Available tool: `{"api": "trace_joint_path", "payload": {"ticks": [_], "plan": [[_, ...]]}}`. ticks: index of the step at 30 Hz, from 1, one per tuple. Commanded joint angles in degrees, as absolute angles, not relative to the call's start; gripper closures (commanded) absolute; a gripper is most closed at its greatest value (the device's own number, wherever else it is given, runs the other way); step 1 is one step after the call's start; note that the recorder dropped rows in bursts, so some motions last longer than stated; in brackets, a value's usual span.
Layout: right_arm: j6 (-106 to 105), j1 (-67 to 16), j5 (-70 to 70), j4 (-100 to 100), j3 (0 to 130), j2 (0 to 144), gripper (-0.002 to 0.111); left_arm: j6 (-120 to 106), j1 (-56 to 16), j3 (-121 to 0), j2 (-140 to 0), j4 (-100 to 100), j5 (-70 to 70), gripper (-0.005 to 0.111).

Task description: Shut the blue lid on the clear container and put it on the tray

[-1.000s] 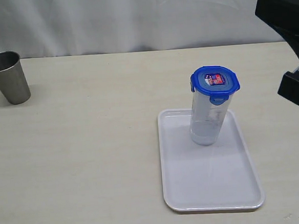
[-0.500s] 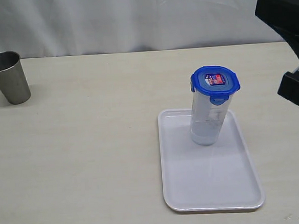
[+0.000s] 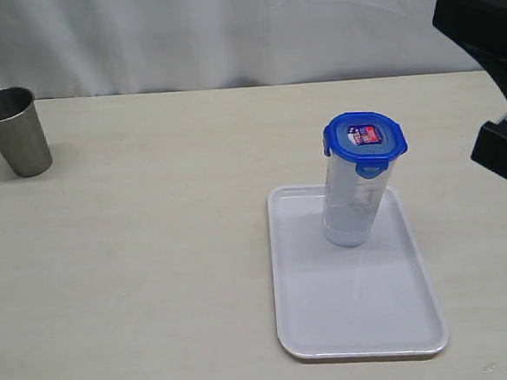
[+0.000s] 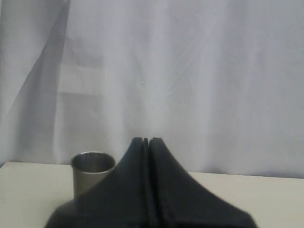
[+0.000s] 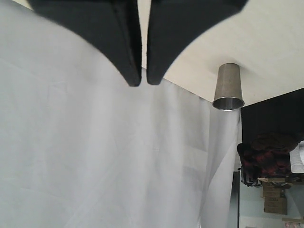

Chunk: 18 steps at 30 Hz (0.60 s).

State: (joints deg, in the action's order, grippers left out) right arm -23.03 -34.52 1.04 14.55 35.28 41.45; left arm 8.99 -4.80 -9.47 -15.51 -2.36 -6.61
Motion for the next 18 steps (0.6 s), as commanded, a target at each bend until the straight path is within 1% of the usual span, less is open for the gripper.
{"api": "trace_joint_path", "payload": {"ticks": [1, 8, 18], "plan": [[-23.2, -34.1, 1.0, 14.6, 34.9, 41.3, 0.104, 9.3, -1.5, -5.9, -12.8, -1.4, -6.5, 0.107], [-23.2, -34.1, 1.0, 14.6, 34.9, 41.3, 0.104, 9.3, 1.4, -2.5, -8.7, -1.4, -5.4, 0.107], [-23.2, -34.1, 1.0, 14.6, 34.9, 41.3, 0.104, 9.2, 1.4, -1.4, -6.2, -1.5, -1.3, 0.107]]}}
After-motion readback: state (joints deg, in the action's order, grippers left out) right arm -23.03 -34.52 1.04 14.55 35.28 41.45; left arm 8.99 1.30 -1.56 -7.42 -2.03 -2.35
